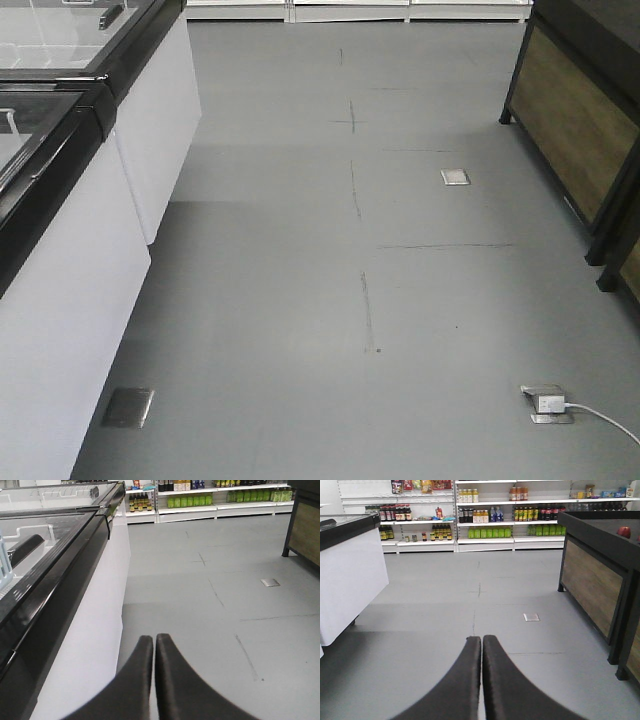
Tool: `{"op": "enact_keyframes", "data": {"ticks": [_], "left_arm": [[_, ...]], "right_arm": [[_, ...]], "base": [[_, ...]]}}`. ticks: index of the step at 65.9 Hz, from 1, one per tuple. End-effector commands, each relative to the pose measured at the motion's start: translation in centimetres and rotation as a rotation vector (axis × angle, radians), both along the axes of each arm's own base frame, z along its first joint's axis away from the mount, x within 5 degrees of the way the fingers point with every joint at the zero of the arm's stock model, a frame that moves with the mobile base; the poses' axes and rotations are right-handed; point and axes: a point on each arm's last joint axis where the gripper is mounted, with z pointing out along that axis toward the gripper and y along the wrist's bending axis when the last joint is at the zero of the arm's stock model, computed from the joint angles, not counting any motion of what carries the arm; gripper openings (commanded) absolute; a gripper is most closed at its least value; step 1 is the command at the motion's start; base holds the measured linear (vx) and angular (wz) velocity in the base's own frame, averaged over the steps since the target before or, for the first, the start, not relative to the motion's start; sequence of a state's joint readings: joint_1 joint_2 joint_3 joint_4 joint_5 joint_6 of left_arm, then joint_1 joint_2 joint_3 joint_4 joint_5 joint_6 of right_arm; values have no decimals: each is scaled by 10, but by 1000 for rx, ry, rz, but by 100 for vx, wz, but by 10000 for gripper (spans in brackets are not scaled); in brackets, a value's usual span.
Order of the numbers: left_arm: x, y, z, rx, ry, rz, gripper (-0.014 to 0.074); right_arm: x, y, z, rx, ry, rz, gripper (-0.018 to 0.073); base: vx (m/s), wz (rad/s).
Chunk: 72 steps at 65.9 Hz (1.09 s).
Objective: Left arm holds basket, right arm returns cookies
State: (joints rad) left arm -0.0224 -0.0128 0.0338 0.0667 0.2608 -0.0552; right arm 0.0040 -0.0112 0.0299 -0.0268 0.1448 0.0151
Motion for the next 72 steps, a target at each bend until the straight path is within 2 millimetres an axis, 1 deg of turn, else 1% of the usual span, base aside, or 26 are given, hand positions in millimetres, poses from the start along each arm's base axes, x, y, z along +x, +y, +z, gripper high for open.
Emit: {"op": "enact_keyframes", "data": {"ticks": [1, 12, 28, 38, 48, 56, 72], "left_arm": [[0, -1, 6, -18, -82, -3, -6], [0, -1, 9, -17, -119, -6, -6], [0, -2, 28, -62, -312, -18, -6], [-1, -2, 33, -111, -330, -17, -6], [-3, -2, 52, -100, -353, -17, -6], [1, -2, 69, -110, -331, -14, -6], [20, -1, 94, -107, -155, 2, -6]], "right_arm": [[-1, 0, 8, -5, -89, 2, -8], [-1, 0, 8, -5, -89, 2, -8], [-1, 0, 8, -5, -89, 2, -8], [-1, 0, 8, -5, -89, 2, -8], [-1, 0, 8, -5, -89, 2, -8], [-1, 0, 8, -5, -89, 2, -8], [-1, 0, 8, -5, -89, 2, -8]], "base": [[0, 0], [0, 0], [0, 0], [0, 0], [0, 0], [0, 0], [0, 0]]}}
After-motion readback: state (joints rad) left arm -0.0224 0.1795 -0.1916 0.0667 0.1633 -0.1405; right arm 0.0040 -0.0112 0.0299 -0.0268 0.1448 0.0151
